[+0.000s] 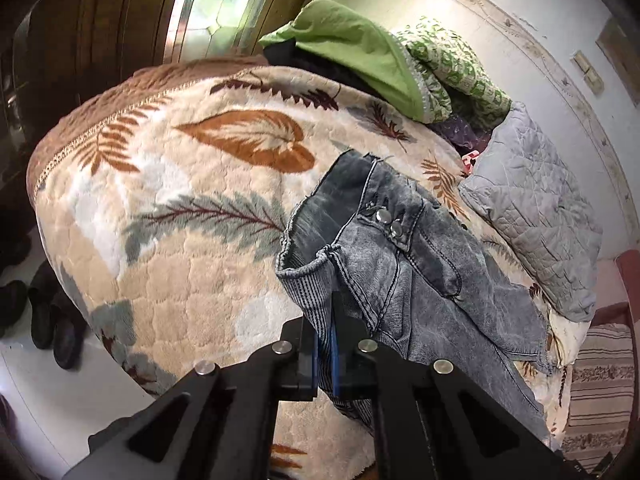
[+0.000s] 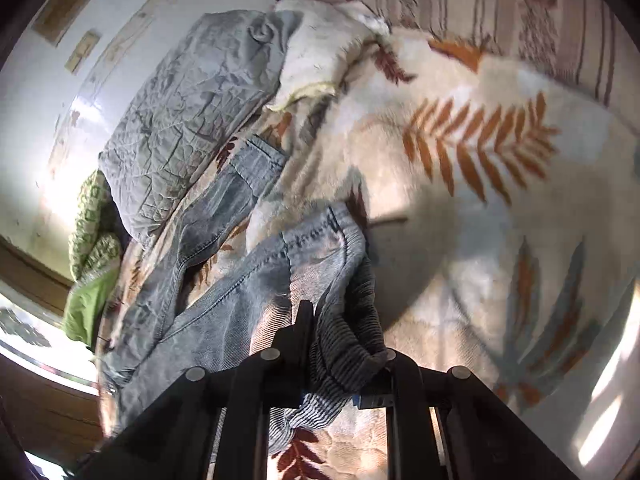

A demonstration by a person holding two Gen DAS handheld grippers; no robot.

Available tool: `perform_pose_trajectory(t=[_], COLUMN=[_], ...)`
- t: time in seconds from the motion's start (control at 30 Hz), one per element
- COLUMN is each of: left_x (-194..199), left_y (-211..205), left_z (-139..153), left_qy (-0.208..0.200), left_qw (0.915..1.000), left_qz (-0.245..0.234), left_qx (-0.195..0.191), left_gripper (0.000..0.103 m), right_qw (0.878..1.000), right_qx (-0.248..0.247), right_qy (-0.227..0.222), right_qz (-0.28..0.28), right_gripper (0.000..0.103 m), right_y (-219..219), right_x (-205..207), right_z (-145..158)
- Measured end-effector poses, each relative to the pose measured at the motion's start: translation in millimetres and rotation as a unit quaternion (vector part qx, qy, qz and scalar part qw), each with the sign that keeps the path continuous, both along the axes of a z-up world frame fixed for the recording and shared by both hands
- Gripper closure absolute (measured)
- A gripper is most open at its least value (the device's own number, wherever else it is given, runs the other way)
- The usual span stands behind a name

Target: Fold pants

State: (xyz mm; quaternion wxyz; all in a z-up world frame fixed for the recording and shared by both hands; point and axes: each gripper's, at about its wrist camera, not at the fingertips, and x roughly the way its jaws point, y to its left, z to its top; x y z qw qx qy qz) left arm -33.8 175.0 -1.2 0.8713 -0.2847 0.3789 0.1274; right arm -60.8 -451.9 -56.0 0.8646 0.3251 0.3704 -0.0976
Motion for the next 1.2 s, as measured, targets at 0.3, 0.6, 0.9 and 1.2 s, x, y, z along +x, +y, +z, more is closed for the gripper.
perform_pose_trajectory(t=[0.3,0.6,0.9,1.2], left_x=[4.9,18.4,56.3,133.4], left_y=[23.7,-16.2,-51.1,-15.3], left_z=[-48.1,16.9,-27.7,0.9], left_qy=[0.105,-0.008,0.088,0.033], left_qw=[0.9940,0.9982,0.9825,0.9937], left_qz=[0.010,-0.050,-0.135,-0.092], left_qx=[-0.030,0.033,0.093,0.055], left_gripper=[0.078,0.028,0.026,0.024], right_qw=[0.993,0.995,0.991,0.991], right_qx=[-0.048,0.046,0.066,-0.045], right_qy=[0.109,-0.038,0.062,0.025], right_qz=[0.023,0.085,0.097,0.121], right_gripper=[0.057,0.022,0.022,0.023], right_y=[-10.5,-2.6,8.7,-4.2], right_x=[7.7,16.5,57.7,189.2], right_z=[-33.5,33.0,-12.3,32.4])
